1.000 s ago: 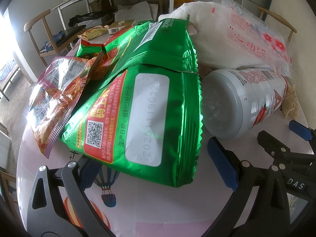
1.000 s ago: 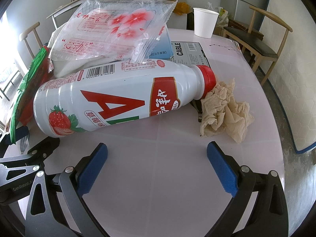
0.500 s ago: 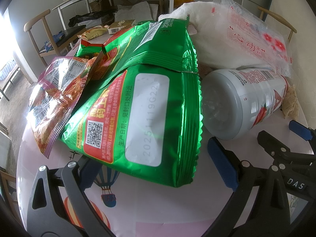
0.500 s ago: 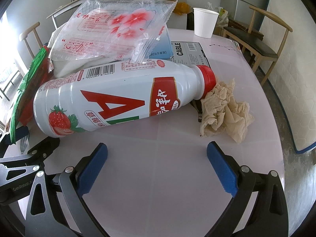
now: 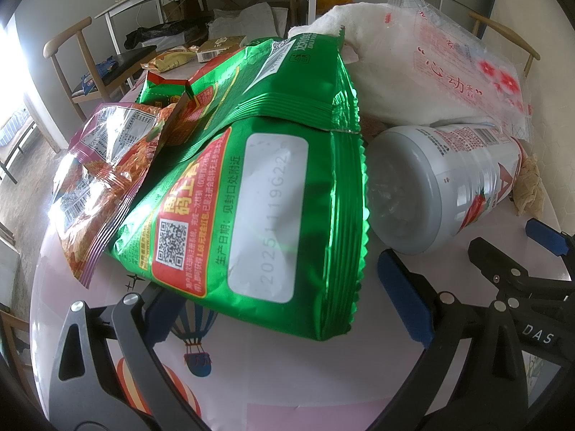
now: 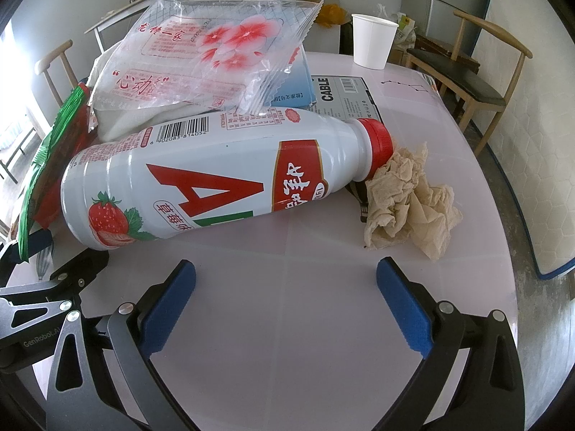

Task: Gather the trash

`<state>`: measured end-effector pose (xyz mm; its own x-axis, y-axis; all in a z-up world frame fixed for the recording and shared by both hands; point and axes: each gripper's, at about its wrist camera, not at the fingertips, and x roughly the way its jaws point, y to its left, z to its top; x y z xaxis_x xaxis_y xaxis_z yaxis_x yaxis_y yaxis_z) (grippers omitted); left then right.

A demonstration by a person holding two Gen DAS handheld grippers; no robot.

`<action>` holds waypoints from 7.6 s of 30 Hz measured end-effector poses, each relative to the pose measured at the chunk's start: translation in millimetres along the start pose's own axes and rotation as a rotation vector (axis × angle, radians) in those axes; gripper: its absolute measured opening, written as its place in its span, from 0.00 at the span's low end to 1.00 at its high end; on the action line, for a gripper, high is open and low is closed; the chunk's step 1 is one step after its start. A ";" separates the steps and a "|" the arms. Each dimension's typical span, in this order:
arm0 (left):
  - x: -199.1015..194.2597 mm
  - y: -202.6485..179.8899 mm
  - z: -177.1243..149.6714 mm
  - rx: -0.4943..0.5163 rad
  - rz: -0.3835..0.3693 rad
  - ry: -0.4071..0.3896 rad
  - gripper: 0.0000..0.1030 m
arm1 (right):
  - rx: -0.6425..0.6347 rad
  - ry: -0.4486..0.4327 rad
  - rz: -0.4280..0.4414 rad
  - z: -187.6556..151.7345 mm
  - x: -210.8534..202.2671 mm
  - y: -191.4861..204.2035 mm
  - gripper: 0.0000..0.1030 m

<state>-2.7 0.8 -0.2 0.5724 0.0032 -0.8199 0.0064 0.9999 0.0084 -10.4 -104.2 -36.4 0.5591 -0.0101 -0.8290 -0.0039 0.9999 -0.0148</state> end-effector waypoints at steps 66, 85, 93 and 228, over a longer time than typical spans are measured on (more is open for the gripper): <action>-89.4 66.2 -19.1 -0.001 -0.219 -0.137 0.89 | 0.075 0.015 0.253 -31.0 -44.1 -6.6 0.94; -47.2 -3.5 -32.5 0.565 0.121 -0.212 0.72 | 0.163 -0.108 0.353 28.9 -67.9 -39.6 0.94; -33.3 -35.2 -38.8 0.722 0.336 -0.339 0.32 | 0.224 -0.098 0.452 42.8 -52.5 -44.2 0.94; -148.2 -302.4 -206.5 1.051 -0.859 0.283 0.05 | 0.972 0.207 -0.327 -423.0 -126.2 -284.7 0.57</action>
<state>-258.8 -300.0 0.5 -0.1085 -0.4744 -0.8736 0.9486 0.2134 -0.2337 -430.5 -392.4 -164.0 0.2595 -0.1922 -0.9464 0.8416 0.5256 0.1240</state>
